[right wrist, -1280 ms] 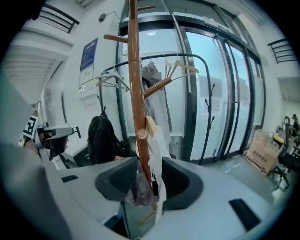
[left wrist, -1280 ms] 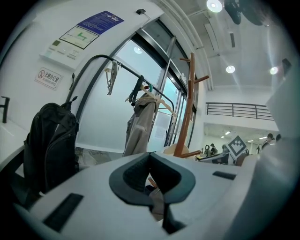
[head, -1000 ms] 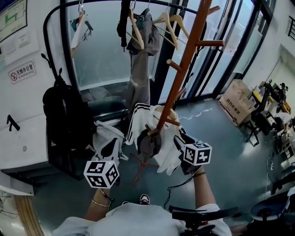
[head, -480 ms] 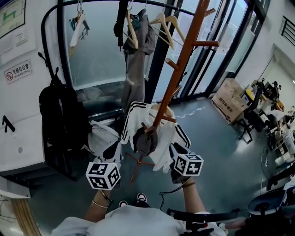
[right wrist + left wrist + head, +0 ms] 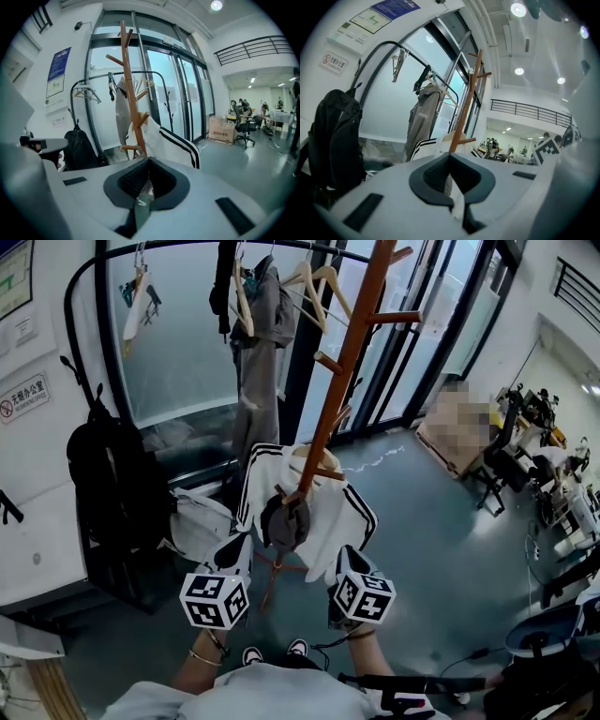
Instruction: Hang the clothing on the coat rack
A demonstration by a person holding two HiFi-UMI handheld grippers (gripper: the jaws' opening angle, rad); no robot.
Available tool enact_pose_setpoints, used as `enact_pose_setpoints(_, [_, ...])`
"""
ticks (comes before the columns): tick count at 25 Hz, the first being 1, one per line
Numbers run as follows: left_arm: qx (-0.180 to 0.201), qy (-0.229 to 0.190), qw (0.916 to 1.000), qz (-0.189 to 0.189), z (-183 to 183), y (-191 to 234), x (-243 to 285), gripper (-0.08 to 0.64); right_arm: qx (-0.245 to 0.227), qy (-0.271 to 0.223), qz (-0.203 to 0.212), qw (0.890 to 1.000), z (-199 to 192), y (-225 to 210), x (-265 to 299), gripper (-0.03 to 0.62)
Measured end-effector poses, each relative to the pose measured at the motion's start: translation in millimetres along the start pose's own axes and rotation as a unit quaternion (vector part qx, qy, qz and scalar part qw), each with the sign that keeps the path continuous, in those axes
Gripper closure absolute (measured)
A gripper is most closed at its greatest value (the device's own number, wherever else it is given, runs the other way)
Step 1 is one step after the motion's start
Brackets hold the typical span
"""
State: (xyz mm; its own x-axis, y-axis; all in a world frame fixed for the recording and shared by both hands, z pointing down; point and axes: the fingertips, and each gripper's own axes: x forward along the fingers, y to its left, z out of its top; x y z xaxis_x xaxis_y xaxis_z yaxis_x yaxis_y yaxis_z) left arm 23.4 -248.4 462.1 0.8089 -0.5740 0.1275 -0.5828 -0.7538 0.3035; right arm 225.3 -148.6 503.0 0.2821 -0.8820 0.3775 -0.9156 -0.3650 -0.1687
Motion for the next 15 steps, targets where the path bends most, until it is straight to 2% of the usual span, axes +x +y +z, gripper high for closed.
enact_pose_setpoints(6, [0.008, 0.001, 0.9999, -0.013, -2, -23, 8, 0.552, -0.004, -0.026, -0.017, 1.000, 9, -13, -13, 0.568])
enact_pose_setpoints(15, [0.019, 0.007, 0.9998, -0.003, -5, -52, 14, 0.552, 0.019, -0.031, 0.018, 0.999, 5, -25, -21, 0.568])
